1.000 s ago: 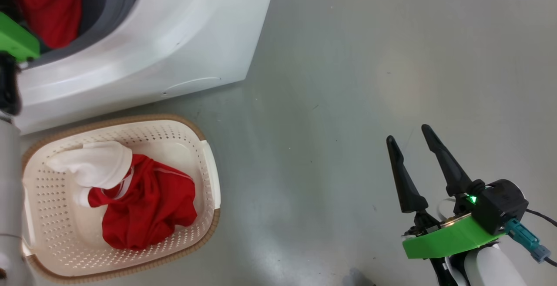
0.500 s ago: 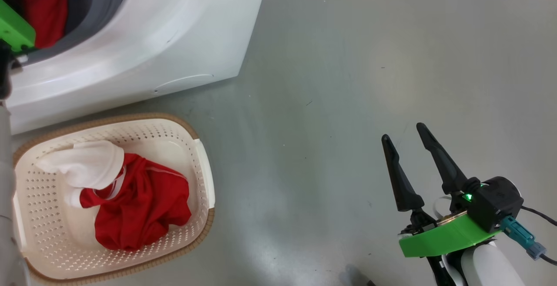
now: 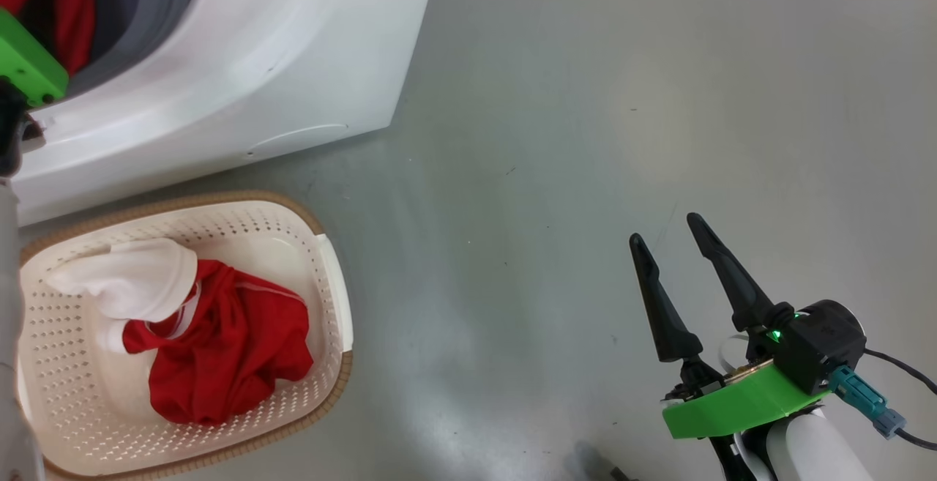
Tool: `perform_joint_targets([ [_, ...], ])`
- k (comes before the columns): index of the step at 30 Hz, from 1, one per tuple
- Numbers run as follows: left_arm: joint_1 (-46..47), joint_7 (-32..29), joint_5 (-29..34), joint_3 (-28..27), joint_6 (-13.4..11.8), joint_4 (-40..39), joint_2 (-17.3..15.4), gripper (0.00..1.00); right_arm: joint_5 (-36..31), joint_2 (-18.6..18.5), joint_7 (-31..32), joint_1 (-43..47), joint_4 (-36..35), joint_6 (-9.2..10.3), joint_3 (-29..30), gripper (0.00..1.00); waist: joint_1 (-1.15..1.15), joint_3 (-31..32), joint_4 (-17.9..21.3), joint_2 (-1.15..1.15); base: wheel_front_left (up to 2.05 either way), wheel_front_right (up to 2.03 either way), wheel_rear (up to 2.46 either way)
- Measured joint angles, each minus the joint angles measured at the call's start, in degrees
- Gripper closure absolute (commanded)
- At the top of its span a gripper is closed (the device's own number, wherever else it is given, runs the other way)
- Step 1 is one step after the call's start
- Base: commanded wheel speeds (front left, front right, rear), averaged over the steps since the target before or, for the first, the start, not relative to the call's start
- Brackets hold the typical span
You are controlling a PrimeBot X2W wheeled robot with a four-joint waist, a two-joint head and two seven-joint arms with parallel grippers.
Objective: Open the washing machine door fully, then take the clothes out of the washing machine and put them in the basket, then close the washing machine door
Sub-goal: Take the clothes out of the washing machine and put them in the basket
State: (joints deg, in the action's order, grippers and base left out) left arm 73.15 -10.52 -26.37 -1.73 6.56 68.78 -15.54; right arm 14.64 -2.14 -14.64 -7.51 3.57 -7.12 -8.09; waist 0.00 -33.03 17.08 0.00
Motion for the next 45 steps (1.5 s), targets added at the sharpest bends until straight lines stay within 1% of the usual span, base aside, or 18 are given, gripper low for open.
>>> perform_joint_targets([
  [1, 0.02, 0.00, 0.00, 0.09, 0.00, 0.14, -0.09, 0.09, 0.00, 0.00, 0.00, -0.01, 0.00, 0.00, 0.00, 0.00, 0.00, -0.06, 0.08, 0.00, 0.00, 0.00, 0.00],
  [2, 0.10, 0.01, 0.00, 0.18, 0.00, 0.21, -0.18, 0.69, 0.01, 0.00, 0.00, -0.01, 0.00, 0.00, 0.00, 0.00, 0.00, -0.14, 0.16, 0.00, 0.00, 0.00, 0.00],
  [3, 0.34, -0.01, 0.00, 0.29, 0.02, 0.33, -0.21, 0.95, 0.07, 0.00, 0.00, -0.02, 0.00, 0.00, -0.01, 0.00, 0.00, -0.22, 0.23, 0.00, 0.00, 0.00, 0.00],
  [4, 0.71, -0.07, 0.00, 0.46, 0.03, 0.47, -0.16, 1.00, 0.08, 0.00, 0.00, -0.03, 0.00, 0.00, -0.01, 0.00, 0.00, -0.29, 0.27, 0.00, 0.00, 0.00, 0.00],
  [9, 1.20, 0.10, 0.23, 2.27, 0.11, 0.45, -0.20, 1.00, 0.27, 0.00, 0.00, -0.08, 0.11, 0.00, -0.08, 0.00, 0.00, -0.44, 0.37, 0.00, 0.00, 0.00, 0.00],
  [14, 0.87, 2.68, 1.27, 4.66, 0.52, -0.42, -0.73, 1.00, 0.33, 0.00, 0.00, -0.48, 0.23, 0.00, 0.00, 0.00, 0.00, -0.43, 0.23, 0.00, 0.00, 0.00, 0.00],
  [16, 0.55, 4.46, 2.26, 6.06, 0.53, -1.40, -0.91, 1.00, 0.33, 0.00, 0.00, -1.14, 0.21, 0.00, 0.11, 0.00, 0.00, -0.55, 0.00, 0.00, 0.00, 0.00, 0.00],
  [22, -0.79, 10.73, 2.64, 7.43, 0.54, -4.39, -1.24, 1.00, 0.33, -0.01, 0.00, -1.26, 0.20, 0.00, 0.27, 0.00, 0.00, -0.87, -1.07, 0.00, 0.00, 0.00, 0.00],
  [33, -5.40, 20.45, 2.71, 8.54, 0.58, -11.06, -2.07, 1.00, 0.33, -0.02, 0.00, -1.27, 0.14, 0.00, 1.57, 0.00, 0.00, -0.58, -3.68, 0.00, 0.00, 0.00, 0.00],
  [36, -7.23, 22.05, 2.70, 8.51, 0.48, -13.26, -2.09, 1.00, 0.32, -0.03, 0.00, -1.27, 0.14, 0.00, 1.80, 0.00, 0.00, -0.26, -4.33, 0.00, 0.00, 0.00, 0.00],
  [45, -15.86, 24.25, 2.72, 8.36, -2.34, -22.83, -2.16, 1.00, 0.22, -0.05, 0.00, -1.23, 0.00, 0.00, 2.71, 0.00, 0.00, 1.22, -6.04, 0.00, 0.00, 0.00, 0.00],
])
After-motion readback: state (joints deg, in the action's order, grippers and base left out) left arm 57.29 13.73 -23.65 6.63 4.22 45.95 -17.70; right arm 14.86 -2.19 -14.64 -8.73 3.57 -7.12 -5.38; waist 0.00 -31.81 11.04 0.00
